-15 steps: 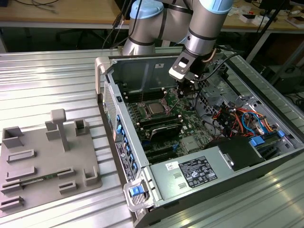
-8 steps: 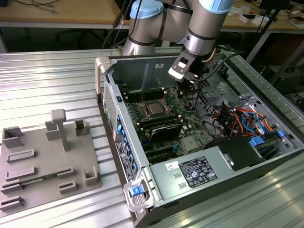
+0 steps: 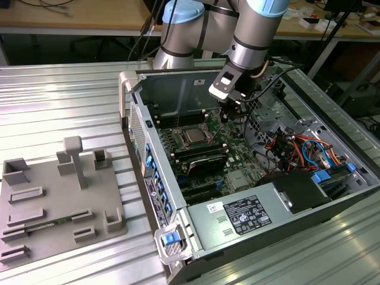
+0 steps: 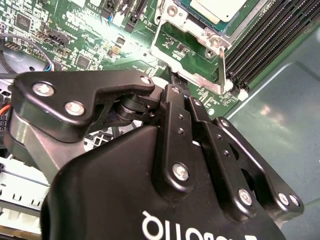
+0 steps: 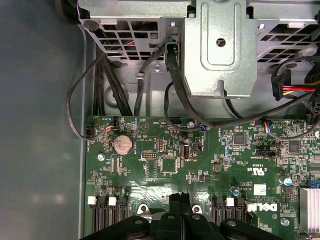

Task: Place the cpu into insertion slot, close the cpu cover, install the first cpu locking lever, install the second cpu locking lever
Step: 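Close the cpu cover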

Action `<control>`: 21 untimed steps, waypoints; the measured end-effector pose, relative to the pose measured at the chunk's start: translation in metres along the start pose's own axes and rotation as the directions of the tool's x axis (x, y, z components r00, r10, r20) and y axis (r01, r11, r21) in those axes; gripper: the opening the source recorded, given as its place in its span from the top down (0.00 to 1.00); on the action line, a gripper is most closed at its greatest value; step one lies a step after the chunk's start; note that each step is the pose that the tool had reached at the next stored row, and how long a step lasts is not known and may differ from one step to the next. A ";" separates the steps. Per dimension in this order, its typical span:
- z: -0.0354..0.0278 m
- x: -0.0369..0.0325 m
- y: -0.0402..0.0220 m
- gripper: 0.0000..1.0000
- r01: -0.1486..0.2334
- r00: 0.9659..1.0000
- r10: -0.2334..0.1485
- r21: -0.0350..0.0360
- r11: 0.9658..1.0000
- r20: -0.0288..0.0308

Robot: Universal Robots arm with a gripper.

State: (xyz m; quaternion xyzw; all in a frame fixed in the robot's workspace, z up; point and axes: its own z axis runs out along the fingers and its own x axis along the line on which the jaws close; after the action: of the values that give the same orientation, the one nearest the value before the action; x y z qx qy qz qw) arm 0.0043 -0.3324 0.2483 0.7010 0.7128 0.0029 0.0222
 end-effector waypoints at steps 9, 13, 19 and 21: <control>-0.0002 0.0001 -0.0049 0.89 0.000 1.000 0.000 0.000 1.000 0.000; -0.0003 0.0001 -0.0068 0.89 0.000 1.000 0.000 0.000 1.000 0.000; -0.0004 0.0002 -0.0095 0.89 0.000 1.000 0.000 0.000 1.000 0.000; -0.0004 0.0002 -0.0111 0.89 0.000 1.000 0.000 0.000 1.000 0.000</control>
State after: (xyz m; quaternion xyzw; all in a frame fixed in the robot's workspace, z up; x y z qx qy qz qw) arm -0.0068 -0.3324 0.2483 0.7010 0.7128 0.0029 0.0222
